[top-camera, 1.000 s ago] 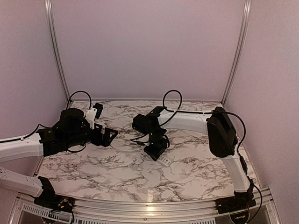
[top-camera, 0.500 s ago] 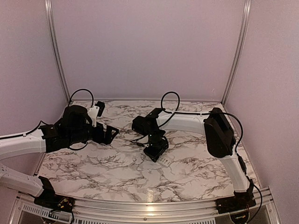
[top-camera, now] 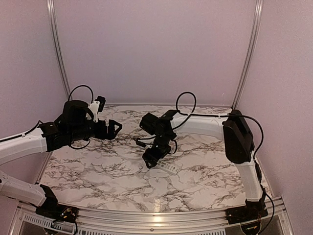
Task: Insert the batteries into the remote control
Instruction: Reset both arms
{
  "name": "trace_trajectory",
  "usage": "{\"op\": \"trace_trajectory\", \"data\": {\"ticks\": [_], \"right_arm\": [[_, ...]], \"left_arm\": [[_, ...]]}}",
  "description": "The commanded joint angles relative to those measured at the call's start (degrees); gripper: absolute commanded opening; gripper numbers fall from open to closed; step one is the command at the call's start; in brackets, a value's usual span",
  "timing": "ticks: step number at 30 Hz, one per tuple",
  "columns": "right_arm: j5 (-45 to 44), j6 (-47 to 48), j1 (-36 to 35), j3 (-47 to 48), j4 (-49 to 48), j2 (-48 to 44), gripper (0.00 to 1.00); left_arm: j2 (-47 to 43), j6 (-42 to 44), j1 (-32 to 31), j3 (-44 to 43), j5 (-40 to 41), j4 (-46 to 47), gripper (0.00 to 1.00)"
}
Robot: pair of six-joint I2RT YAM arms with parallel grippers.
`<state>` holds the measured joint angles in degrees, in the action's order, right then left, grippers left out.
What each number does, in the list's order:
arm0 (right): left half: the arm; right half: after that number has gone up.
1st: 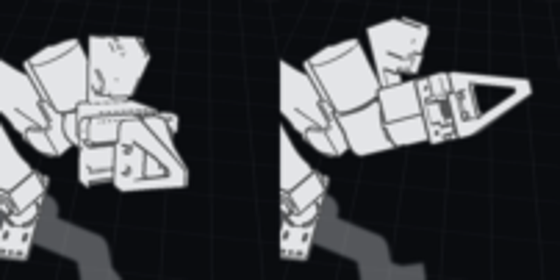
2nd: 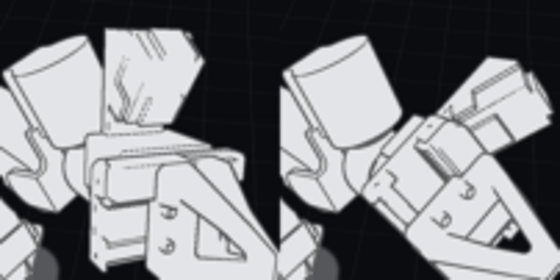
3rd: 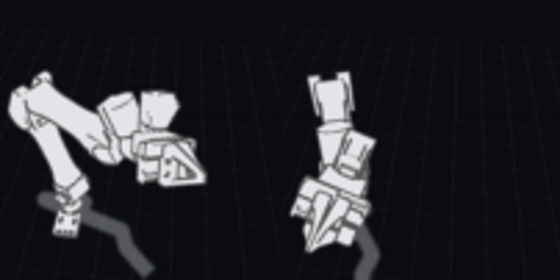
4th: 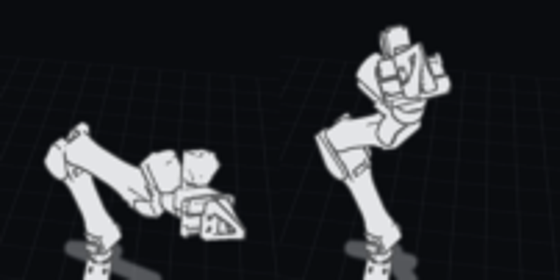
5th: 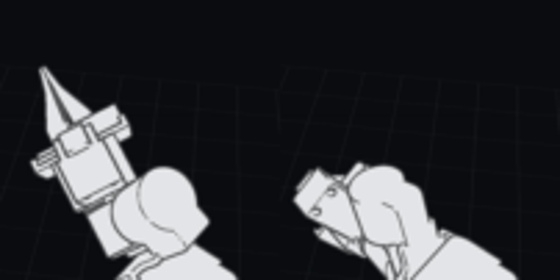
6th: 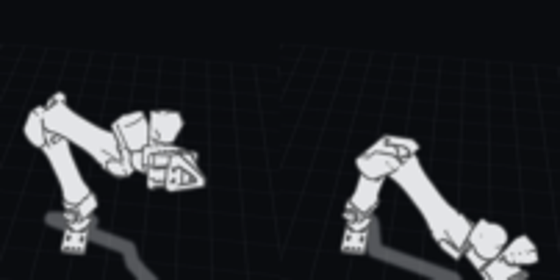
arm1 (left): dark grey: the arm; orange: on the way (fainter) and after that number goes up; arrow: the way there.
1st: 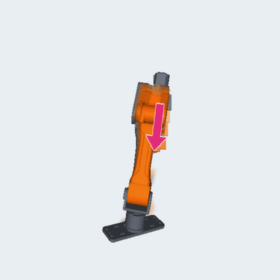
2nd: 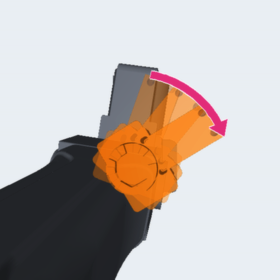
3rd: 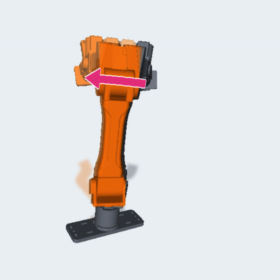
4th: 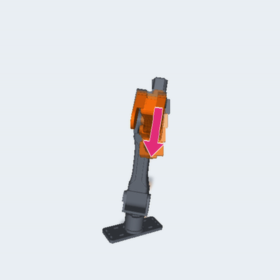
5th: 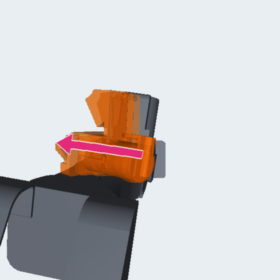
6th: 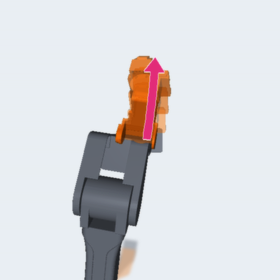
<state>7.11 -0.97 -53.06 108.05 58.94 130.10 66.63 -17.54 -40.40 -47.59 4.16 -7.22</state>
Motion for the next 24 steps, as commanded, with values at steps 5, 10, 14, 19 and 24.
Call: {"op": "trace_trajectory", "data": {"ticks": [5,10,14,19,24], "right_arm": [[3.64,-1.92,9.24,-13.10,-18.29,-17.71,0.82],[3.87,-3.54,15.15,-23.53,-27.60,-27.44,0.84],[6.67,-5.25,21.19,-32.02,-33.21,-33.65,0.85],[11.56,-9.32,28.67,-45.46,-44.33,-40.78,0.86],[13.73,-12.08,32.66,-56.73,-55.13,-45.41,0.87]], "left_arm": [[3.77,-2.02,9.01,-7.79,-9.79,-3.48,0.99],[5.89,-2.40,13.11,-9.15,-11.38,-3.06,0.99],[5.92,-5.45,16.46,-6.79,-10.88,-1.32,0.99],[5.57,-8.16,17.87,-1.39,-9.05,1.37,0.99],[6.75,-10.18,17.84,4.90,-8.80,3.75,0.99]]}}
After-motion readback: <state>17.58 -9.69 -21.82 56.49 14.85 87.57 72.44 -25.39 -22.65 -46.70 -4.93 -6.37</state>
